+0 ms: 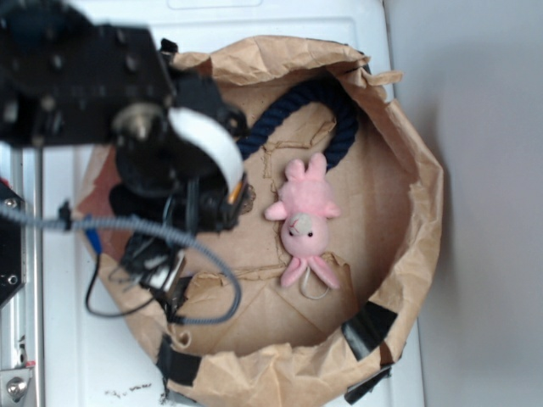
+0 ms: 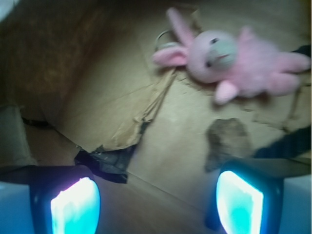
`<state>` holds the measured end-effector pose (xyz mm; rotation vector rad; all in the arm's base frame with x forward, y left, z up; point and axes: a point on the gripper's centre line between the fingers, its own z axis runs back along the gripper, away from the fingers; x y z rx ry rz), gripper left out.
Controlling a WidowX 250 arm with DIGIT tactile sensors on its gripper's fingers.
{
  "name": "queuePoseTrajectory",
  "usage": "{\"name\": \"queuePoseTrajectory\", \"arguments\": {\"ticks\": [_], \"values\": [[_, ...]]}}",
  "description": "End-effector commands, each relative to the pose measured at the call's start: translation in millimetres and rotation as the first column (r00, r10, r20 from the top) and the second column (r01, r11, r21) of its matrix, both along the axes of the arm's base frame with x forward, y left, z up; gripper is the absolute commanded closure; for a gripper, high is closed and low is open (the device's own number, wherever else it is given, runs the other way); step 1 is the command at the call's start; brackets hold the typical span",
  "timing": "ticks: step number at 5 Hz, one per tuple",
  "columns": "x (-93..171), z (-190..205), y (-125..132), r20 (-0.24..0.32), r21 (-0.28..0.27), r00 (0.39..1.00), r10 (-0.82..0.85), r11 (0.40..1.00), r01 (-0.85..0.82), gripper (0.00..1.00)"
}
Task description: Grab the rock.
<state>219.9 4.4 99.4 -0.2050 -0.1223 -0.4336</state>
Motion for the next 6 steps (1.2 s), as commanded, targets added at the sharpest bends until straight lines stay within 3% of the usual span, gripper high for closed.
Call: {"name": "queuePoseTrajectory", "arguments": {"ticks": [1, 4, 6], "values": [[20, 10, 17, 0.01, 0.033, 0.999, 0.049, 0.998, -0.049, 0.0], [63, -29, 31, 0.005, 0.102, 0.997, 0.076, 0.992, -0.076, 0.0], [64, -65, 20, -0.005, 0.151, 1.0, 0.028, 0.988, -0.027, 0.0]]}}
